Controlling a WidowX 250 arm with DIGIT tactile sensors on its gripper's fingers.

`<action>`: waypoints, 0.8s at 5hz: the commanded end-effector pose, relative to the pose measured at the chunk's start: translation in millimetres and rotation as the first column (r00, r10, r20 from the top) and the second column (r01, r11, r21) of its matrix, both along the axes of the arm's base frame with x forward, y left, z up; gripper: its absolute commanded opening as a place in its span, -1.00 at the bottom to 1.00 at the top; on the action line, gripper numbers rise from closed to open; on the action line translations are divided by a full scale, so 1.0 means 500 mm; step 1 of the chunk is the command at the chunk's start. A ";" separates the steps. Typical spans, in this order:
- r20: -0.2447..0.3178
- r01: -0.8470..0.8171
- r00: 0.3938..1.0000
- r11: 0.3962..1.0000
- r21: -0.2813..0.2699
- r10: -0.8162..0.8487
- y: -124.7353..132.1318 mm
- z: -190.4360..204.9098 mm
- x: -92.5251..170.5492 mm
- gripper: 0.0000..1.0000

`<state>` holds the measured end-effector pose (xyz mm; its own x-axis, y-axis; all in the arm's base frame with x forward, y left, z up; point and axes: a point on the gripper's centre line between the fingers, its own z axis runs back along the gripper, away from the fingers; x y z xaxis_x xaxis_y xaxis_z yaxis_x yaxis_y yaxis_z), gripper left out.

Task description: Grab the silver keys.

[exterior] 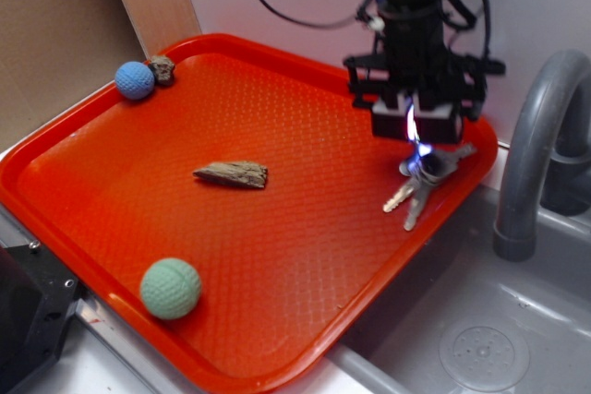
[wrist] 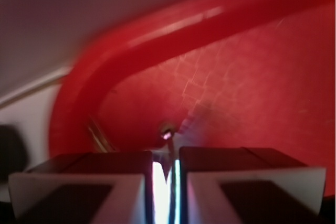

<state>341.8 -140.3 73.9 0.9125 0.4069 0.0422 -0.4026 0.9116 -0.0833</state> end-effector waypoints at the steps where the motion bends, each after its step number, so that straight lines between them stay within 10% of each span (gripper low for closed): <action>1: 0.148 0.297 0.941 0.953 0.063 -0.303 0.121 0.251 -0.057 -1.00; 2: 0.095 0.427 0.884 0.873 0.236 -0.458 0.192 0.364 -0.129 -1.00; 4: 0.027 0.384 0.917 0.899 0.210 -0.398 0.276 0.405 -0.222 -1.00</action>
<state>221.2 -9.6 258.3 0.9941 -0.0313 0.1039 0.0207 0.9946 0.1014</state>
